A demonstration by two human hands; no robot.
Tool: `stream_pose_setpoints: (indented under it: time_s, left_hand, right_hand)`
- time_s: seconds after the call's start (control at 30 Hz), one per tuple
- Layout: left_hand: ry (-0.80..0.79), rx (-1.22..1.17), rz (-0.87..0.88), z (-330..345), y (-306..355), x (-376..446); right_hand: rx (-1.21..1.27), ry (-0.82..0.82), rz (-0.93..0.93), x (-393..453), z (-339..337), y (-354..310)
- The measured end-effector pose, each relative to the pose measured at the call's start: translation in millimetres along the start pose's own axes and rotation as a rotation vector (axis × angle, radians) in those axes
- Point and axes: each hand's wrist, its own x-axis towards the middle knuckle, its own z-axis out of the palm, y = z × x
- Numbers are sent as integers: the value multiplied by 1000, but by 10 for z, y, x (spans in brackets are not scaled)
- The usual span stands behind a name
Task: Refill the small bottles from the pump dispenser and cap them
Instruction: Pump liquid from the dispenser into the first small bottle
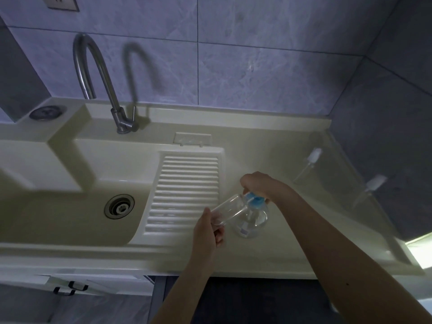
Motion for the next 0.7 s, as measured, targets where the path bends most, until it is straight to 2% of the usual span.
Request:
stream_pose_setpoints:
  time_s: [0.17,0.5,0.6,0.7]
  left_hand:
    - [-3,12,14,-5,22,-4]
    - [16,-10,1,-6,-29,-30]
    - [-2,-7,-1,-8,-48,-59]
    - [-7,-12,0,-14,-30,-64]
  right_hand:
    - [23,-95,3,-57,-46,-9]
    - [-270,136,-133,22,68,113]
    - [-338,99,-153,21,68,87]
    - [-218,33,-97,0,36,33]
